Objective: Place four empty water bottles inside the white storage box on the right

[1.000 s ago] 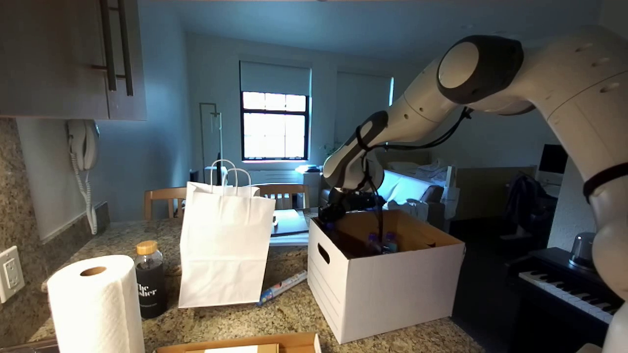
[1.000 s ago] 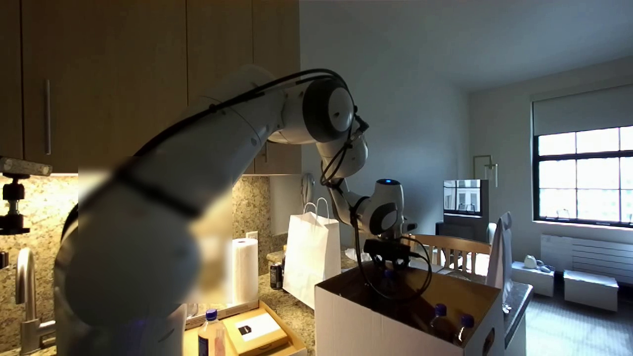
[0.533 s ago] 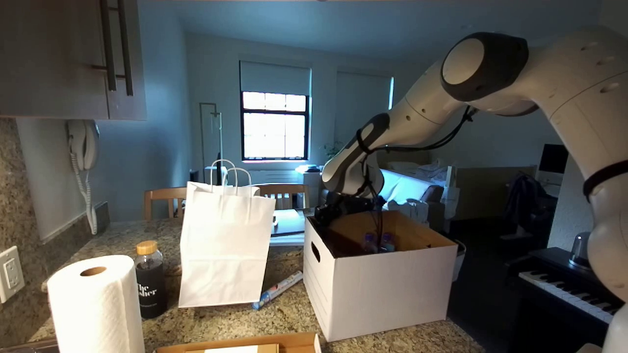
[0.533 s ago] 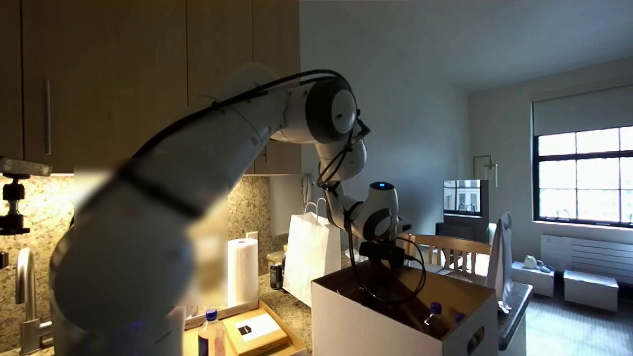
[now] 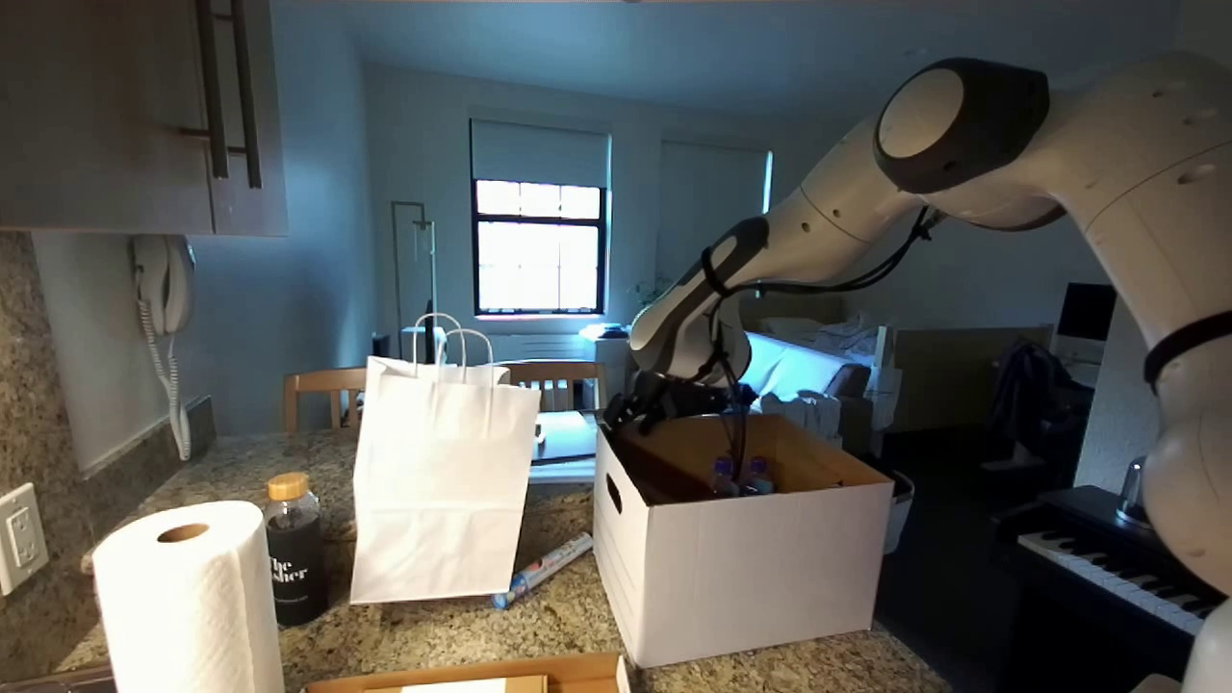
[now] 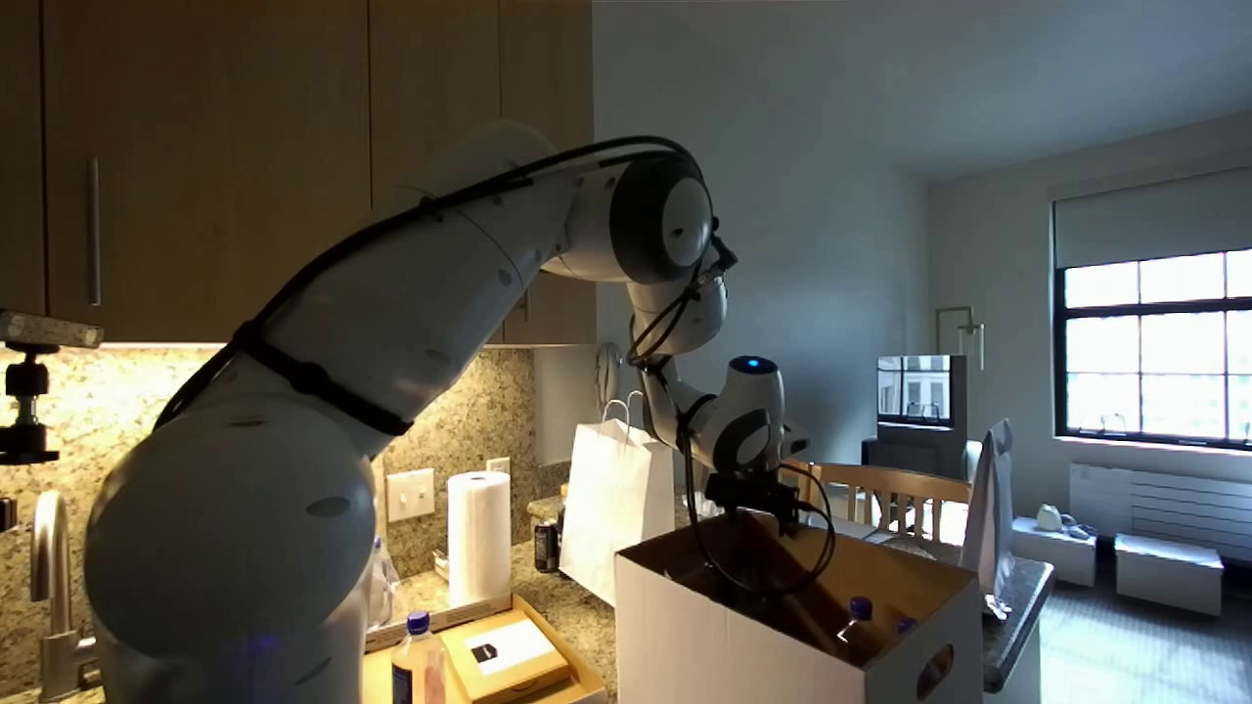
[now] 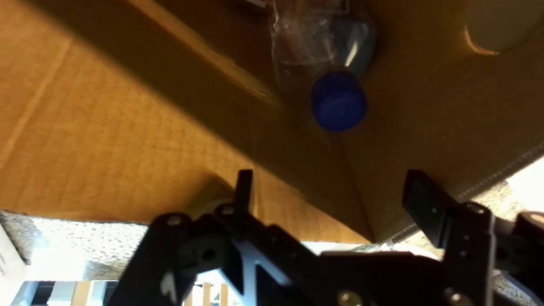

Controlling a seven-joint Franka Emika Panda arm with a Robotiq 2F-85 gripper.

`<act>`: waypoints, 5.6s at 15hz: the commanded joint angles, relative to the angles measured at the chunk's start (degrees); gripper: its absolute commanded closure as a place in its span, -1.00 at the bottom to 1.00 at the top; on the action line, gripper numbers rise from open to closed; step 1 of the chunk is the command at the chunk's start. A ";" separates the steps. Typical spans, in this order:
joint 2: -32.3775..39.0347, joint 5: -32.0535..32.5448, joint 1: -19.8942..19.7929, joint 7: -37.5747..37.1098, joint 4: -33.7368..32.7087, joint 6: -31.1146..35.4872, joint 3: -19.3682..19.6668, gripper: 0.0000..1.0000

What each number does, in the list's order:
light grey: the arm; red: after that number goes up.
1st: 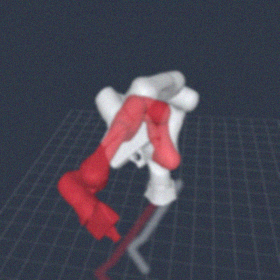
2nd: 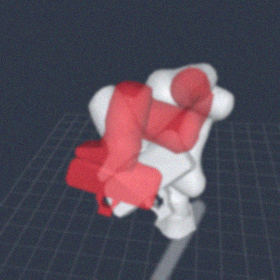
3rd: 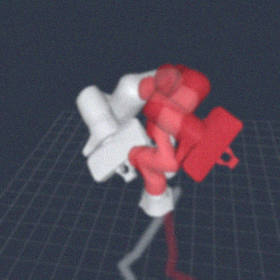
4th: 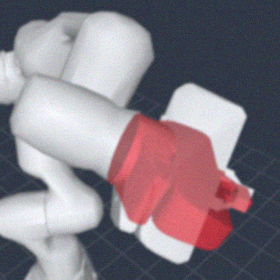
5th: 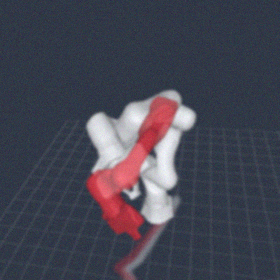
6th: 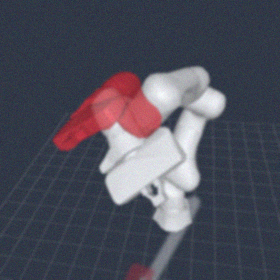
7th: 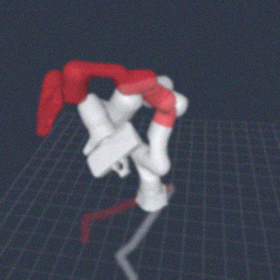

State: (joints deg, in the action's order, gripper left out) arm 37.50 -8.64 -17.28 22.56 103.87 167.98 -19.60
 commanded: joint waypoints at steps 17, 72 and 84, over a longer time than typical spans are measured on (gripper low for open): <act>-21.88 -12.63 -17.25 0.80 11.18 5.32 -24.06 -1.00; -30.73 11.76 34.09 16.80 29.59 -31.27 -6.02 -1.00; -30.28 9.53 35.87 28.05 35.00 -31.28 -5.12 -1.00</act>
State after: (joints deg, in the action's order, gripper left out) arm 7.98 0.86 18.08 47.96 136.98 134.00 -24.50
